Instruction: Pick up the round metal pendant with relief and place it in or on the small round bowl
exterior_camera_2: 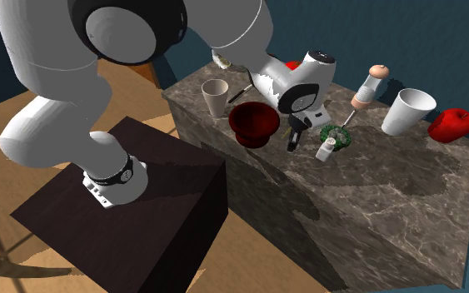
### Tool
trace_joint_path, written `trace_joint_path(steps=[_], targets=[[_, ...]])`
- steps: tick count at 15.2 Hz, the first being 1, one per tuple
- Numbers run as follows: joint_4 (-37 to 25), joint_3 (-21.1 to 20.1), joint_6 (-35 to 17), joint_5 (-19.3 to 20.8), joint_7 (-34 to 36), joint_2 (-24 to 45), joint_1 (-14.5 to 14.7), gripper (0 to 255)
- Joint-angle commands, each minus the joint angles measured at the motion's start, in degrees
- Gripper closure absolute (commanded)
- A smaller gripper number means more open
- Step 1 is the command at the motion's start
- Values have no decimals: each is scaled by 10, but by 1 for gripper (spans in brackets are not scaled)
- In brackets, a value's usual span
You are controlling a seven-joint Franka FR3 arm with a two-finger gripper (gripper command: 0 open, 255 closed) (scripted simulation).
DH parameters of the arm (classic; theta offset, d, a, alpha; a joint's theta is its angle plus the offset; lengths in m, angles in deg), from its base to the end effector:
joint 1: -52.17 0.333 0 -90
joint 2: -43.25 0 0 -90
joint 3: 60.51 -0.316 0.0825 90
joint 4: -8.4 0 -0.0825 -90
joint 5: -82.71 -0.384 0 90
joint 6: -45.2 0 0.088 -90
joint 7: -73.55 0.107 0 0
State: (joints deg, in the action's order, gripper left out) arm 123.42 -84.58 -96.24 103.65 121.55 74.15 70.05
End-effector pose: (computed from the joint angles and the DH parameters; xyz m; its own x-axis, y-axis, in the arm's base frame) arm 0.4505 0.3996 0.2029 0.9912 0.1320 0.0021 0.1319 -0.9911 0.0147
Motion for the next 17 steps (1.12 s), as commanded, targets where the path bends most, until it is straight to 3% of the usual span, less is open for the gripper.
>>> trace_joint_path(steps=[1,17], targets=[[1,-6,10,-7,-4,-11,-4,255],[-7,-45,99,-68,-45,-101,-33,255]])
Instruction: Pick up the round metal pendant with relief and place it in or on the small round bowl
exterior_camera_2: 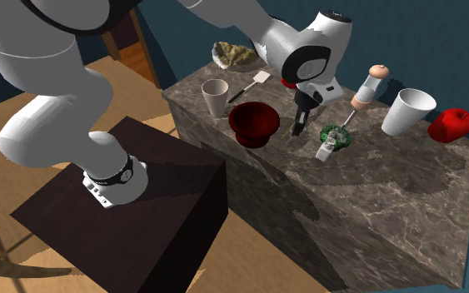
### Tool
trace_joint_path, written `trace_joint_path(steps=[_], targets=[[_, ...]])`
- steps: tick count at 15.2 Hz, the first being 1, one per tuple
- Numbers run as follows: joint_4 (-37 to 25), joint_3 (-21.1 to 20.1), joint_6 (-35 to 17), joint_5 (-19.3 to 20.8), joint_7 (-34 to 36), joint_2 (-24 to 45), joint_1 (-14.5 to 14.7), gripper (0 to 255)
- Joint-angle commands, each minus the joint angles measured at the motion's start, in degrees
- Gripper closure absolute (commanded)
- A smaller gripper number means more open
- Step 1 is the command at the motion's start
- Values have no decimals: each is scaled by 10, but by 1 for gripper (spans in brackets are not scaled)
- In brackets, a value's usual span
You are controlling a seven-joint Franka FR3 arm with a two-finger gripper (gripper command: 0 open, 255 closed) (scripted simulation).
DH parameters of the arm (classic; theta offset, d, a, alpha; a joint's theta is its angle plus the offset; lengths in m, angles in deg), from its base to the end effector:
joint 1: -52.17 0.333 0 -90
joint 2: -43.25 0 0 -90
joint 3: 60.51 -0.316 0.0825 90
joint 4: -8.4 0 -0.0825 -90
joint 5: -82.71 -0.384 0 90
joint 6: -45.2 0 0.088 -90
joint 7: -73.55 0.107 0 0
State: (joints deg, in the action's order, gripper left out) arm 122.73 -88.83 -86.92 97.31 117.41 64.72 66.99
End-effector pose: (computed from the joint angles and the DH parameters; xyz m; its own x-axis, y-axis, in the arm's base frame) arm 0.4505 0.4007 0.2918 0.9913 0.1318 0.0023 0.1317 -0.9912 0.0148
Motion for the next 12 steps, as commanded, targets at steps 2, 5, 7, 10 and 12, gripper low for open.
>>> trace_joint_path(steps=[2,5,7,10,12], targets=[[-3,-6,18,-11,-8,-16,-5,255],[-9,-11,36,-22,-15,-31,-9,255],[-14,-14,49,-29,-19,-40,-11,255],[-21,-17,67,-38,-26,-53,-14,255],[22,-29,55,-55,-19,-88,-13,255]])
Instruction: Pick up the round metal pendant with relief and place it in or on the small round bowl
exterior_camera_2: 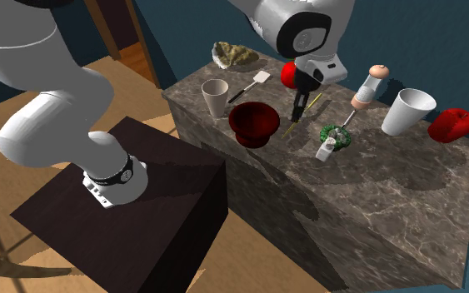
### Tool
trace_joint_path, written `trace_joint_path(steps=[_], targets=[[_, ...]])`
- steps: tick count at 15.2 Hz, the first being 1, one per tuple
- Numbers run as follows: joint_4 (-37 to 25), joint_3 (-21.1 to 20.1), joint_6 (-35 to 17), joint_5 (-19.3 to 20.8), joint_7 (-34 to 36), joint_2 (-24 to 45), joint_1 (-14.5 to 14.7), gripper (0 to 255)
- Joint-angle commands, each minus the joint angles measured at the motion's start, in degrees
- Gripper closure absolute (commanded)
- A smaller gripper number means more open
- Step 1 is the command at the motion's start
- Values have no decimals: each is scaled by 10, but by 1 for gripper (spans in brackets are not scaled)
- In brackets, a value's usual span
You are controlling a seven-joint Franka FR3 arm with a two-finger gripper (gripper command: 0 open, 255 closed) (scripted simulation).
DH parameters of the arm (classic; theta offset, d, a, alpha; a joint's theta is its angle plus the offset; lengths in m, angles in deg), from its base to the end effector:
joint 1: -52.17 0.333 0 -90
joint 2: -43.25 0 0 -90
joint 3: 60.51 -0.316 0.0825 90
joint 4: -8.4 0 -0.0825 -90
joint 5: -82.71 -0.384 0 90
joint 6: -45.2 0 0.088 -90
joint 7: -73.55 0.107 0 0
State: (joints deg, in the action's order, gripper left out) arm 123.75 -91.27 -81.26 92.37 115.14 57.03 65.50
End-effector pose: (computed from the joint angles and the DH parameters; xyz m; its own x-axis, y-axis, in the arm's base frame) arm 0.4331 0.3983 0.3498 0.9912 0.1322 0.0021 0.1322 -0.9911 0.0148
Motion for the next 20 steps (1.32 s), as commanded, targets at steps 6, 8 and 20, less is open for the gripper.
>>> trace_joint_path(steps=[6,8,20], targets=[[126,-39,-27,-72,18,-116,14,255],[158,-50,-31,-98,21,-151,23,255],[217,-65,-105,-82,60,-132,35,255]])
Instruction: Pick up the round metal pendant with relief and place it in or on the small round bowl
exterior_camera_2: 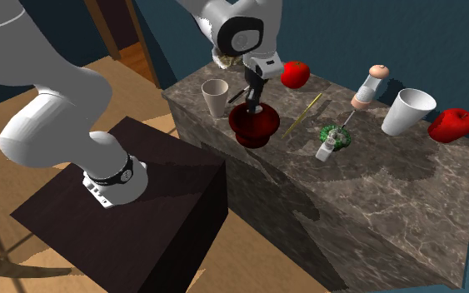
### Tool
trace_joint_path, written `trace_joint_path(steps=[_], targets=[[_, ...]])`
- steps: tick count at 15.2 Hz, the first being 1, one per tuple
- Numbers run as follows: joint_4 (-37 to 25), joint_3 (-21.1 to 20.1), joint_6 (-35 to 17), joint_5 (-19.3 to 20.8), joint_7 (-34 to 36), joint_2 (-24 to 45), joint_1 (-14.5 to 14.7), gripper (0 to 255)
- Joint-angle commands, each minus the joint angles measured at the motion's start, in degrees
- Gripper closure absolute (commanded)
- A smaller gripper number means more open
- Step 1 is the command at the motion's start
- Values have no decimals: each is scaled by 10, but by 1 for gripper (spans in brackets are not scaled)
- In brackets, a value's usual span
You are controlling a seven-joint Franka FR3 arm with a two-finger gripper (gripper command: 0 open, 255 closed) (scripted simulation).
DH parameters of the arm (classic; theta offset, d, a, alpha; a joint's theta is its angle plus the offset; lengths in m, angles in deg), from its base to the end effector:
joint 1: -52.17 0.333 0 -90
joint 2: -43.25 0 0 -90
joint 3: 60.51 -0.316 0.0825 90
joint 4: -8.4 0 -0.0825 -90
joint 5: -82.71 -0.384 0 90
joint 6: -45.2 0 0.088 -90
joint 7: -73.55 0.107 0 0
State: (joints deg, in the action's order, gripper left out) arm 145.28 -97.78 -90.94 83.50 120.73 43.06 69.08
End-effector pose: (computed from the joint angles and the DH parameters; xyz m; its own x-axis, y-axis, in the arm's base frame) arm 0.2880 0.3987 0.3183 0.9913 0.1318 0.0014 0.1317 -0.9912 0.0154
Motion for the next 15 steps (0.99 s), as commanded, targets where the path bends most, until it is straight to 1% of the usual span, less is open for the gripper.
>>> trace_joint_path(steps=[1,6,14,15], targets=[[4,0,-16,14,9,15,0,255],[12,6,-56,55,40,56,2,255],[12,6,-56,55,40,56,2,255],[12,6,-56,55,40,56,2,0]])
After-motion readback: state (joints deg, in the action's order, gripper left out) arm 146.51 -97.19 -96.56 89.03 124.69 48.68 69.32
